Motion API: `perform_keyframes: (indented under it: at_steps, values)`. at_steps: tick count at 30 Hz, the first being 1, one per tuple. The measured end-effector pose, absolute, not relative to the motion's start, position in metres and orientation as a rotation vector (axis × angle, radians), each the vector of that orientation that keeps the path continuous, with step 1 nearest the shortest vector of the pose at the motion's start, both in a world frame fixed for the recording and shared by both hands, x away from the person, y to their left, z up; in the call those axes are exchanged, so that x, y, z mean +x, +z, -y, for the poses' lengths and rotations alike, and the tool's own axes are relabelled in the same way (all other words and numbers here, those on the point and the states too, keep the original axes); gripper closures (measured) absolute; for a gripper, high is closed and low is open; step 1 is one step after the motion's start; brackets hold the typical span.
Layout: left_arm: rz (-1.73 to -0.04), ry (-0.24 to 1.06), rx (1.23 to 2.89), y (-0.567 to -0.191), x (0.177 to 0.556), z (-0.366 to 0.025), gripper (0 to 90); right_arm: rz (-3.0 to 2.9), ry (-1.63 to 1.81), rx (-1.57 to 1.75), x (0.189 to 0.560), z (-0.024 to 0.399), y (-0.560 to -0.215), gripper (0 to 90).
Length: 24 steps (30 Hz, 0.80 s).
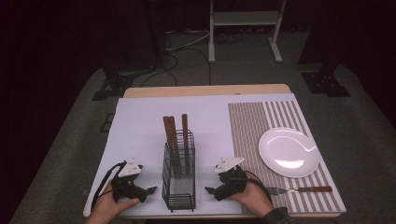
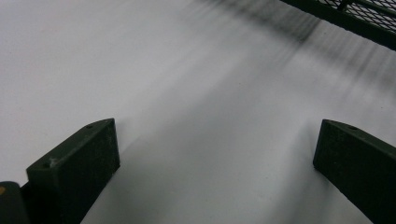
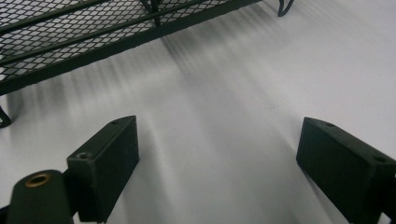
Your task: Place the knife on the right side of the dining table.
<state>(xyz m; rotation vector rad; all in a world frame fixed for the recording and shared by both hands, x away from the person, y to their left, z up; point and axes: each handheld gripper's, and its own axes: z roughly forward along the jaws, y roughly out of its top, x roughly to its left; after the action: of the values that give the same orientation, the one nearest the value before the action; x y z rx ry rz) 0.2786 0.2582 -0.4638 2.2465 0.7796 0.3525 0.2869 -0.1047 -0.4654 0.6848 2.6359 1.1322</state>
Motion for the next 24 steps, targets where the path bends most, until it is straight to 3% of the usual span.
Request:
perform_keyframes:
  at_steps: [24]
  values:
    - [-0.779, 0.353, 2.248, -0.464, 0.279, -0.258, 0.0, -2.607, 1.163, 0.698, 0.291, 0.105, -0.449, 11.6]
